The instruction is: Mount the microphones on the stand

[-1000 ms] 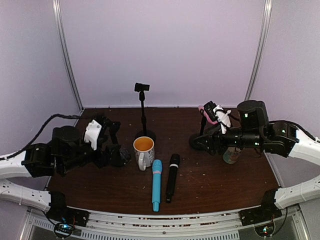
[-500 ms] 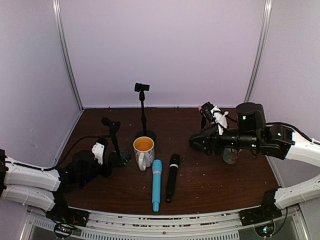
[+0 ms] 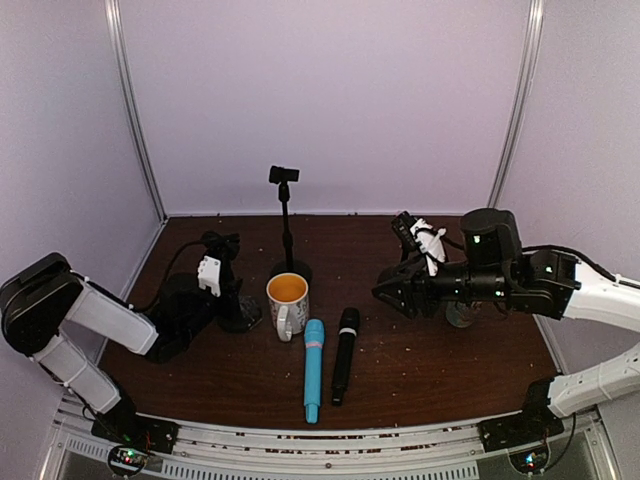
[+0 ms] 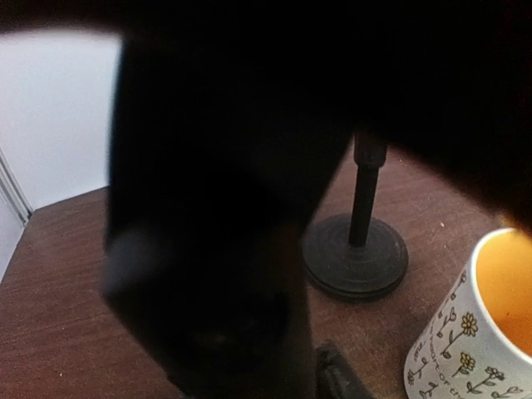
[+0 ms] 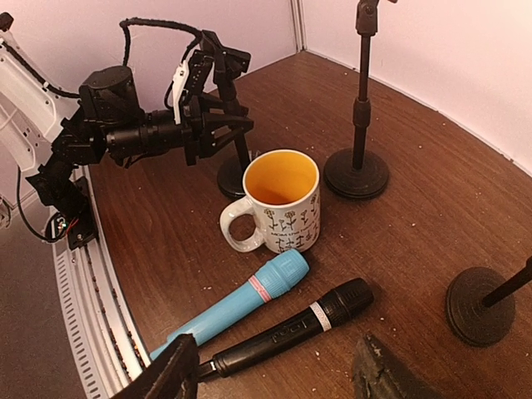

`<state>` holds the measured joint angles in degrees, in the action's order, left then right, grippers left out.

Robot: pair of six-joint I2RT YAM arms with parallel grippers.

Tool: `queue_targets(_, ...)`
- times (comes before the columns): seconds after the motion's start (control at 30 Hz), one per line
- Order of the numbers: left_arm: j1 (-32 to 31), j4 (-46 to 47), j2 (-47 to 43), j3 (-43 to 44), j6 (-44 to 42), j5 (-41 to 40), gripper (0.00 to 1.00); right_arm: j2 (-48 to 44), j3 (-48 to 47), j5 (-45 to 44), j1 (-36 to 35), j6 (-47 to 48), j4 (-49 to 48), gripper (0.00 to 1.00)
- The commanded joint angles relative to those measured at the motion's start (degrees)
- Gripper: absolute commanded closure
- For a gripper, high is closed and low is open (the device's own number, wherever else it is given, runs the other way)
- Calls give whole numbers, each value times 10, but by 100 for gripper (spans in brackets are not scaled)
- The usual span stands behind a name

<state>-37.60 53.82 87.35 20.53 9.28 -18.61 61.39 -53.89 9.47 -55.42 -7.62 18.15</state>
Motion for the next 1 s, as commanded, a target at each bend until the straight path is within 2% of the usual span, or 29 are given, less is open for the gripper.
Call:
queue_targets(0.0, 24, 84, 9, 6, -29, 43, 73, 21, -23, 21, -6, 8, -22, 36)
queue_targets(0.1, 25, 75, 3, 6, -43, 54, 84, 35, -28, 23, -11, 8, -30, 36)
queue_targets(0.23, 26, 37, -57, -2, -49, 72, 90, 49, -30, 25, -16, 4, -40, 36)
queue_targets(0.4, 25, -89, -189, 4, -49, 101, 96, 54, -25, 34, -21, -6, -55, 36)
queue_targets(0.47, 21, -166, -242, 18, -37, 117, 98, 51, -25, 34, -23, -9, -57, 37)
queue_targets(0.6, -18, -265, -316, 56, -34, 155, 100, 39, -25, 32, -26, -19, -58, 37)
queue_targets(0.77, -114, -370, -333, 132, -67, 160, 100, 4, -23, 11, -27, -11, -29, 37)
queue_targets(0.97, -203, -352, -267, 205, -42, 200, 100, -46, -41, -49, -27, -4, 62, 37)
